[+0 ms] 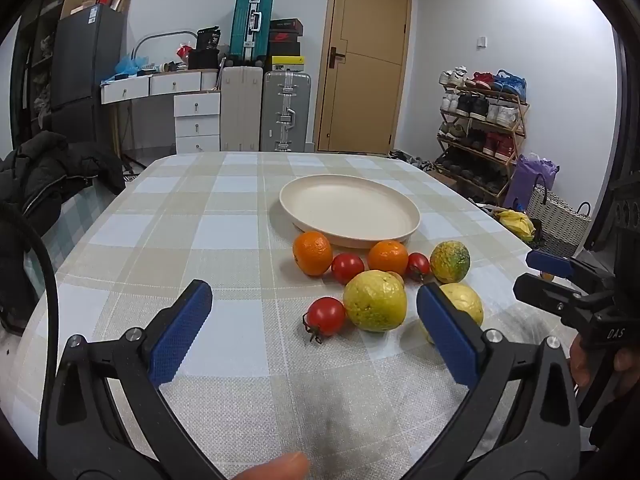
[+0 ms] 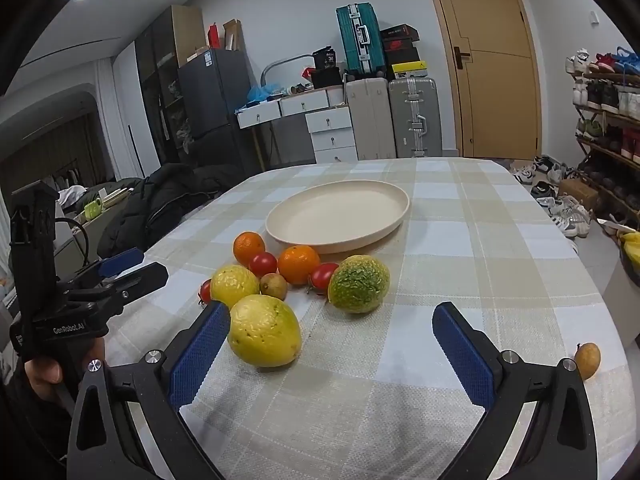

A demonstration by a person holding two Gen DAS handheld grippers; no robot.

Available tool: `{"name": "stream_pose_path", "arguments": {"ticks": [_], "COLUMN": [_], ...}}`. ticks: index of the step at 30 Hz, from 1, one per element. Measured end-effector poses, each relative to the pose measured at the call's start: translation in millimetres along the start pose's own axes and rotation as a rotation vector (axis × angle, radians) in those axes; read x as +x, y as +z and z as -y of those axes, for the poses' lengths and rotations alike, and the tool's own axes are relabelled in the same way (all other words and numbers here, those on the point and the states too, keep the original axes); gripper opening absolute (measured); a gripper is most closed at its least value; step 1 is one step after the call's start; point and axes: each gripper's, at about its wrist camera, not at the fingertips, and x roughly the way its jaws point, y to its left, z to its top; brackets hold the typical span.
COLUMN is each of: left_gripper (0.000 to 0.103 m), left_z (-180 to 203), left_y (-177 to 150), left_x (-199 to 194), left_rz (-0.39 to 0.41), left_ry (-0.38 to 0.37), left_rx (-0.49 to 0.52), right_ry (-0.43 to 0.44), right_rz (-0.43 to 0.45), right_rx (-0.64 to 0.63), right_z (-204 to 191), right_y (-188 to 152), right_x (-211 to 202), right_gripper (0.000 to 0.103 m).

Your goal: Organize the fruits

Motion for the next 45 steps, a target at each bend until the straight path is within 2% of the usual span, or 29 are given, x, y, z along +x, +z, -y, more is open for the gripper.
{"name": "stream_pose_path", "arguments": {"ticks": [3, 45], "left_gripper": [0.102, 0.102], "left_z": [0.0, 2.3], "left_y": [-0.3, -0.9], "left_x": [-0.6, -4.2], "left_rz": [0.009, -0.001], "left_ry": [0.01, 0.015], "left_rx": [0.003, 0.01], "right_ry": [-0.002, -0.022], "right_rz": [0.021, 0.005], "right_rx": [-0.013, -0.025], "right_z": [-3.0, -0.3], "right_y": [-3.6, -2.9], "right_x": [-1.4, -2.2], "right_gripper": [0.103, 0.103]}}
